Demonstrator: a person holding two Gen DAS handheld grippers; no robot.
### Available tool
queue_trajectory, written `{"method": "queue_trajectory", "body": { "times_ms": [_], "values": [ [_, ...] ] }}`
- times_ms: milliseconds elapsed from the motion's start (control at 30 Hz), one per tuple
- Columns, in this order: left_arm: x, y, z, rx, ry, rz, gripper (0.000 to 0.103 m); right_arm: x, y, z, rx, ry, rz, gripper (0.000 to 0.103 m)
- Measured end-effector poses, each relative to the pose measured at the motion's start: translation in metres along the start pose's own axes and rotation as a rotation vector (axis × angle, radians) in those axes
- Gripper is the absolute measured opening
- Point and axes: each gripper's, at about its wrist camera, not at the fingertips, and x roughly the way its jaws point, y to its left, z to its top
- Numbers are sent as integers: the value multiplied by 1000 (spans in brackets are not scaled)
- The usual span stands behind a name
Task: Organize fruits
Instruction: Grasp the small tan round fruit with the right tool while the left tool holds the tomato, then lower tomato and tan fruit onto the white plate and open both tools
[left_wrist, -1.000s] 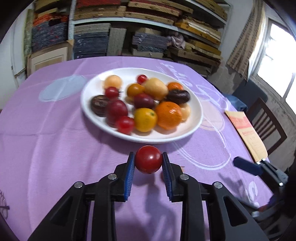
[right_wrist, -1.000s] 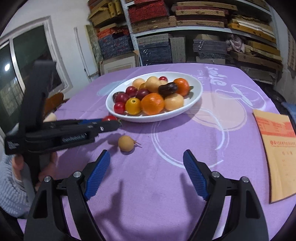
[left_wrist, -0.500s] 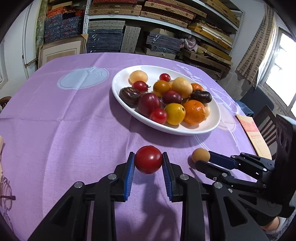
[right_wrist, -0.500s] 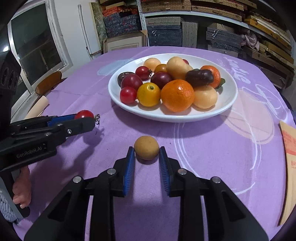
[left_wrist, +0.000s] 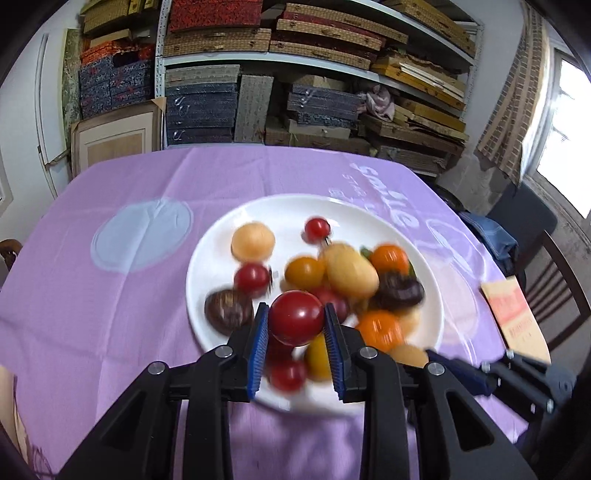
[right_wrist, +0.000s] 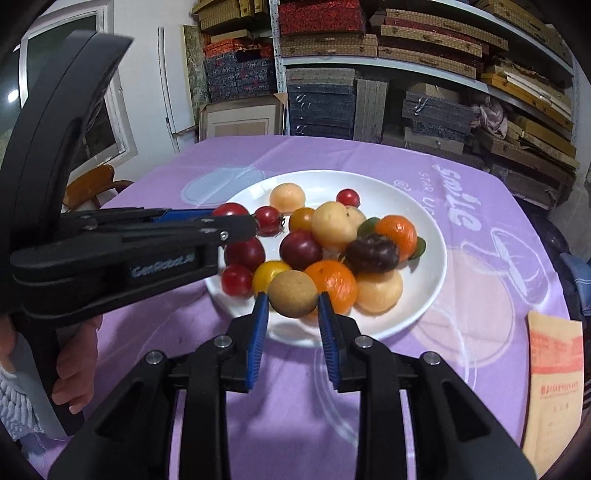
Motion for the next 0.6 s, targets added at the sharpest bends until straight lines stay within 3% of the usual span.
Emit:
{"method": "queue_trajectory", "body": {
  "times_ms": [100, 167, 200, 233, 333, 500, 600],
  "values": [
    [21, 2, 22, -4, 9, 36, 30, 11, -1, 16, -14, -7, -15, 28],
    [35, 6, 30, -13, 37, 42, 30, 17, -4, 24, -15, -9, -40, 45],
    [40, 8, 32, -25, 44, 44, 32, 17, -6, 27, -13, -28, -56, 64],
    [42, 11, 33, -31, 40, 46, 38, 14, -8, 28, -13, -45, -65, 71],
    [38, 13, 31, -34, 12, 60, 53, 10, -14, 27, 0, -56, -63, 72],
    [19, 16, 22, -44, -21, 62, 57, -10, -25, 8, 65, -87, -49, 79],
    [0, 16, 13, -37, -64, 101, 64, -29, -29, -9, 96, -116, -55, 84]
  ]
}}
